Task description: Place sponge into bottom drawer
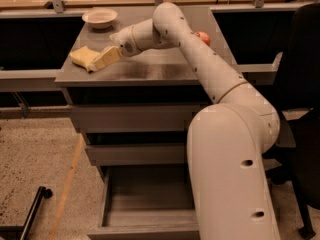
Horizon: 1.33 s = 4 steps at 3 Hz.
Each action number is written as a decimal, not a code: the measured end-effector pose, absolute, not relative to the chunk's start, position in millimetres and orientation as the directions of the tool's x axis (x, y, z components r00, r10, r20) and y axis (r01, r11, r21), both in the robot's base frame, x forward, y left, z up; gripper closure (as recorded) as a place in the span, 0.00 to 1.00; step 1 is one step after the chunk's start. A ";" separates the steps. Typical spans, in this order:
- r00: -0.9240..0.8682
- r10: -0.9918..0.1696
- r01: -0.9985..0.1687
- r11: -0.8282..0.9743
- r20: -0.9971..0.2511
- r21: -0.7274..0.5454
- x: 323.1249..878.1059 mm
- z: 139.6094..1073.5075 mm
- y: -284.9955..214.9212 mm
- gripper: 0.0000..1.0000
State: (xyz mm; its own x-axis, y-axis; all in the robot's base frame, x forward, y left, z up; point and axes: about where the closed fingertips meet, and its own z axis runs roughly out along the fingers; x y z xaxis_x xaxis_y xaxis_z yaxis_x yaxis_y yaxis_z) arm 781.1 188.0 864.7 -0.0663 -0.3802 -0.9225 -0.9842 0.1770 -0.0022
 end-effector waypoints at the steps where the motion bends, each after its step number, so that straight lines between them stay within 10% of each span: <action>1: -0.028 -0.347 -0.990 0.140 -0.938 -0.022 790.5 858.9 205.9 0.00; 4: -0.044 -0.402 -0.996 0.086 -0.915 0.011 787.4 827.5 238.1 0.21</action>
Offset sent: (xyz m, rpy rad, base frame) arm 0.0155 0.0525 -0.0368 -0.0029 0.0130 0.1143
